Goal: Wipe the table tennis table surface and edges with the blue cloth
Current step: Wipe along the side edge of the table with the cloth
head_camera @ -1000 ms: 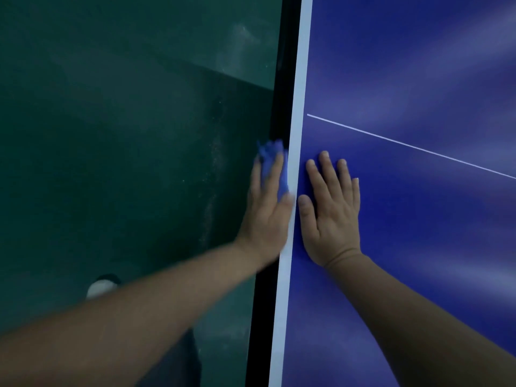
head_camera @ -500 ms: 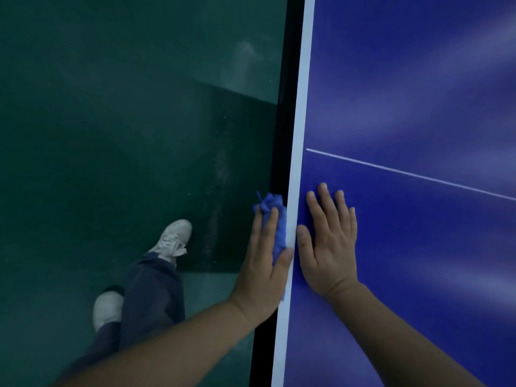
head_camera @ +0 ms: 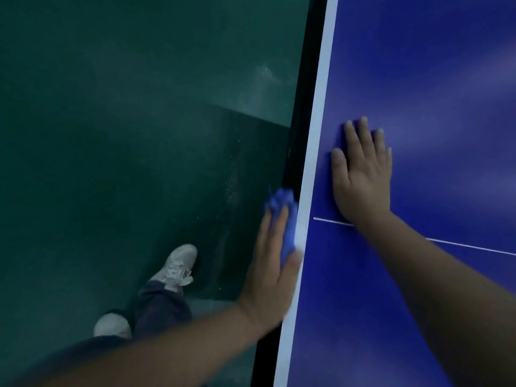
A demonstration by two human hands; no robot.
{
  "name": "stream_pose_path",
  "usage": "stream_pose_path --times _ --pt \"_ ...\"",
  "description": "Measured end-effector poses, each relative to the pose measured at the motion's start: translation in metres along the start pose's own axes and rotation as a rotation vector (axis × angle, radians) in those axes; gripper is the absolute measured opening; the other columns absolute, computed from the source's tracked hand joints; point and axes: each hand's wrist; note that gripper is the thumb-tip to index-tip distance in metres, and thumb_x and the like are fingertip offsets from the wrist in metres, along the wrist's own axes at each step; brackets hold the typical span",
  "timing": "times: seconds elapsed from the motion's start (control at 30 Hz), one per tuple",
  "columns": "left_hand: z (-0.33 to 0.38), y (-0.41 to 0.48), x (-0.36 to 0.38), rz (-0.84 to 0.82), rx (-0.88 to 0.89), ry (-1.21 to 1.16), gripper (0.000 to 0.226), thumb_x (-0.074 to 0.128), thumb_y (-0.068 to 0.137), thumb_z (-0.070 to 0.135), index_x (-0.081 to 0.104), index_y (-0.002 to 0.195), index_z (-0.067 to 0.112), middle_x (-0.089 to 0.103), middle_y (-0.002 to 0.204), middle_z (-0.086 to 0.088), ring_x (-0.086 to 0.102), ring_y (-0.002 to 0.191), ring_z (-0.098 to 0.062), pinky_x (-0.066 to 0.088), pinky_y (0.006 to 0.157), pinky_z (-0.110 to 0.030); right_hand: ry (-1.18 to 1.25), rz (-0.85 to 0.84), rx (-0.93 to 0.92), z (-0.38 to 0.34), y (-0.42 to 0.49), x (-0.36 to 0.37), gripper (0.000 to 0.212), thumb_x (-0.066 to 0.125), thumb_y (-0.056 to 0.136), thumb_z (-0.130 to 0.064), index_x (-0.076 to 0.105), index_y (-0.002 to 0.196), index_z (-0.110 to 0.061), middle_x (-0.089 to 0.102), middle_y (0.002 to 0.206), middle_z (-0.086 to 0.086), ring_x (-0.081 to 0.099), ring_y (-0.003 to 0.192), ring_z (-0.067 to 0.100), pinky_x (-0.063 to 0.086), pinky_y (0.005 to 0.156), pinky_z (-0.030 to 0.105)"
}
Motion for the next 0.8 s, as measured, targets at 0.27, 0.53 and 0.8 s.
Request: stream_pose_path --times 0.27,0.53,0.8 --pt "0.013 0.092 -0.008 -0.008 -0.035 -0.005 0.064 0.043 0.102 0.024 0.01 0.156 0.037 -0.001 0.162 0.031 -0.005 0.152 0.001 -0.001 0.117 -0.007 0.021 0.035 -0.011 0.0 -0.006 0.003 0.065 0.02 0.098 -0.055 0.025 0.158 -0.029 0.014 0.167 -0.007 0.003 0.155 0.022 0.003 0.125 0.047" --pt "0.018 0.122 -0.006 0.073 -0.083 -0.073 0.064 0.048 0.103 0.026 0.019 0.16 0.031 0.009 0.168 0.012 0.007 0.154 -0.005 0.012 0.12 -0.016 0.035 0.04 -0.013 0.0 -0.005 0.001 0.064 0.021 0.099 -0.053 0.026 0.158 -0.028 0.015 0.167 -0.005 0.004 0.155 0.023 0.005 0.125 0.05" --pt "0.018 0.081 -0.004 0.02 -0.099 -0.033 0.061 0.043 0.102 0.03 0.017 0.157 0.037 0.005 0.166 0.023 0.0 0.154 -0.004 0.006 0.123 -0.02 0.044 0.053 -0.019 0.004 -0.003 0.005 0.062 0.024 0.101 -0.053 0.027 0.158 -0.027 0.016 0.167 -0.004 0.004 0.155 0.024 0.004 0.125 0.05"
Point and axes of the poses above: each hand's wrist, its own y-axis towards the middle knuckle, its own x-axis out of the palm, z = x × y
